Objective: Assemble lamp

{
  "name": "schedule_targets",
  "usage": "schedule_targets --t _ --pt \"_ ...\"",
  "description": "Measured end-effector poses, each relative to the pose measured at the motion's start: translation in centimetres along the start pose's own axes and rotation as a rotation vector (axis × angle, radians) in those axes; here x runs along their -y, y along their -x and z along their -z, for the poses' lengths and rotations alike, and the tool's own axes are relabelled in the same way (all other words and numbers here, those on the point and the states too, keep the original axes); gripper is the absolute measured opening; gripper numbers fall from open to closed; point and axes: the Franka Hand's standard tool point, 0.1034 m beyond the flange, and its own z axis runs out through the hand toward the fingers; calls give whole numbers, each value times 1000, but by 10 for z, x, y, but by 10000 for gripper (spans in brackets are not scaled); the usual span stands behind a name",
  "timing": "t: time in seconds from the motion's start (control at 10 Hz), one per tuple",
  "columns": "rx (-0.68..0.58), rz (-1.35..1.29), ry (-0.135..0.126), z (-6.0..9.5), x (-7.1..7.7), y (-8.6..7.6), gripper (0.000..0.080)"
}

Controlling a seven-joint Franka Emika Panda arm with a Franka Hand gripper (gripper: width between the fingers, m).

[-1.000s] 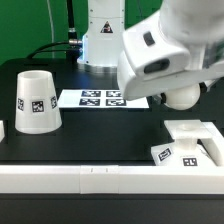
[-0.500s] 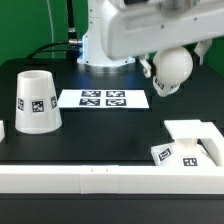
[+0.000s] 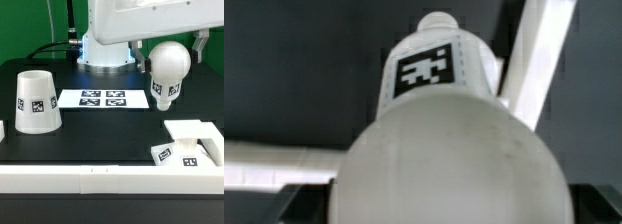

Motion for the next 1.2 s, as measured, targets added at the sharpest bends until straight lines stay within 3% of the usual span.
schedule_targets --t 0.2,0.3,0.5,1.0,1.2 --pt "-108 30 29 14 -1 -11 579" --pt "-93 38 25 24 3 -10 579" --pt "-103 44 20 37 6 -24 579" --pt "-126 54 22 33 17 -29 579" --pt "-237 85 46 29 23 -45 579"
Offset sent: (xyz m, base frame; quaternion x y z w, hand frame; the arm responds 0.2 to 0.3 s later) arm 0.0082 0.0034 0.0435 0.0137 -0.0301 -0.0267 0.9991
